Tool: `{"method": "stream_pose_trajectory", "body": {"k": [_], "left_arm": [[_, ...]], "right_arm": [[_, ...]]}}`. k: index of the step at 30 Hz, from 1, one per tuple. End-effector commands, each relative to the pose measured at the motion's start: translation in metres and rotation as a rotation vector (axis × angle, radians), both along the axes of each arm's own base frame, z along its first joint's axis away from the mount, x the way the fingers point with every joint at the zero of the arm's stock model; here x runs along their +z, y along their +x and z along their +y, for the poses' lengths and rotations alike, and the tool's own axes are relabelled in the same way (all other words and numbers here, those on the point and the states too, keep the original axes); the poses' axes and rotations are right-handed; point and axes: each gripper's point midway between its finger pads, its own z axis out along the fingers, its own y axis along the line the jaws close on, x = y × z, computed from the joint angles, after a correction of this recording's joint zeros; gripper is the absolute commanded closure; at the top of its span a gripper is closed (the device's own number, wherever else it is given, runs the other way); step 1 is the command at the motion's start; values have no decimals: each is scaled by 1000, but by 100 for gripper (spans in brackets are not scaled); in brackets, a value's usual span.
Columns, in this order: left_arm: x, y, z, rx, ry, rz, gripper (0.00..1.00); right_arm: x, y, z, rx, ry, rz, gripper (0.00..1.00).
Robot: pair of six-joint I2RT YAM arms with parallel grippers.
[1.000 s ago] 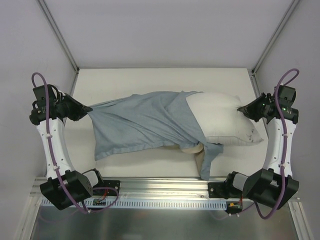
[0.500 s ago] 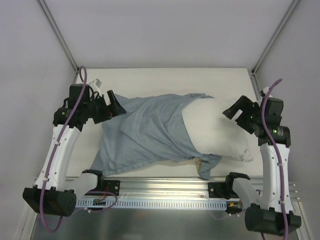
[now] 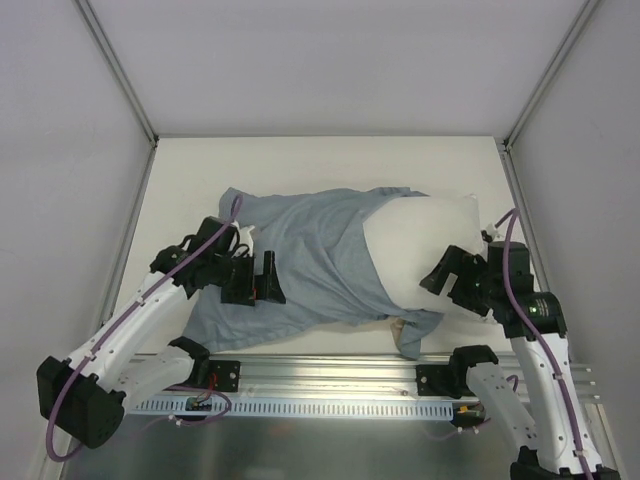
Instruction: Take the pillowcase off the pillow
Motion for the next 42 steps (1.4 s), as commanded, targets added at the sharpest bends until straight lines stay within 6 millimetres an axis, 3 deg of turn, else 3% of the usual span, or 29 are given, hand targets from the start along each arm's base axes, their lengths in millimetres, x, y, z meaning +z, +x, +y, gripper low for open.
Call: {"method": "stream_pose_trajectory", "body": {"k": [1, 6, 7, 8, 9, 10, 11, 13, 17, 20, 21, 22, 23, 25, 26, 28, 29, 31, 32, 33, 34, 35, 36, 37, 38, 39, 41, 42], "left_arm": [[-23, -14, -4, 32, 5, 91, 1], [-40, -15, 16, 166, 68, 60, 1], [-37, -16, 18, 191, 55, 44, 1], [-38, -17, 17, 197, 50, 49, 1], [-41, -20, 18, 212, 48, 71, 1], [-44, -22, 18, 219, 49, 89, 1], [-46, -24, 17, 222, 47, 107, 1], [-54, -31, 17, 239, 52, 144, 1], [-65, -36, 22, 302, 67, 170, 10], [-71, -31, 27, 356, 93, 167, 45], [-69, -27, 28, 352, 107, 152, 81], [-69, -23, 32, 364, 133, 133, 97], [-66, -19, 33, 367, 146, 119, 100], [-44, -2, 34, 379, 154, 47, 100], [-22, 9, 33, 389, 140, -11, 100], [3, 23, 43, 424, 170, -102, 100], [33, 31, 47, 448, 163, -165, 100], [64, 37, 50, 436, 163, -223, 100], [99, 40, 53, 437, 145, -284, 100], [118, 41, 55, 436, 134, -323, 100], [135, 42, 58, 441, 127, -360, 100], [175, 44, 66, 472, 102, -461, 100], [188, 40, 74, 480, 114, -489, 100], [223, 36, 82, 503, 81, -573, 100], [230, 33, 94, 533, 120, -591, 100], [242, 29, 101, 550, 122, -619, 100], [270, 20, 116, 592, 109, -688, 100], [274, 16, 126, 623, 135, -701, 100]], "right_arm": [[-25, 5, 4, -27, 6, 40, 2], [-60, 33, 11, -65, 29, 98, 2], [-59, 44, 12, -76, 34, 75, 9], [-61, 50, 15, -73, 45, 76, 23], [-60, 62, 17, -88, 59, 67, 66], [-59, 68, 19, -92, 69, 61, 89], [-58, 72, 21, -95, 81, 58, 99], [-52, 83, 26, -92, 105, 43, 99], [-47, 88, 26, -95, 106, 30, 99], [-48, 88, 26, -99, 104, 30, 99], [-47, 89, 26, -99, 105, 25, 99], [-46, 91, 25, -97, 98, 22, 99], [-41, 95, 25, -94, 94, 8, 99], [-32, 98, 23, -96, 77, -4, 99], [-16, 106, 21, -88, 65, -44, 99], [1, 110, 15, -95, 31, -76, 99], [13, 112, 11, -87, 7, -108, 100], [48, 118, -1, -115, -31, -183, 99], [61, 116, -15, -144, -57, -203, 99], [91, 119, -23, -168, -52, -273, 99], [107, 119, -35, -199, -40, -305, 99], [118, 115, -41, -215, -35, -320, 99], [150, 111, -44, -213, -32, -392, 99], [163, 107, -50, -235, -41, -416, 99], [171, 99, -52, -235, -56, -420, 99], [193, 93, -55, -247, -67, -472, 99], [204, 80, -56, -251, -78, -492, 99], [212, 72, -57, -258, -87, -515, 99]]}}
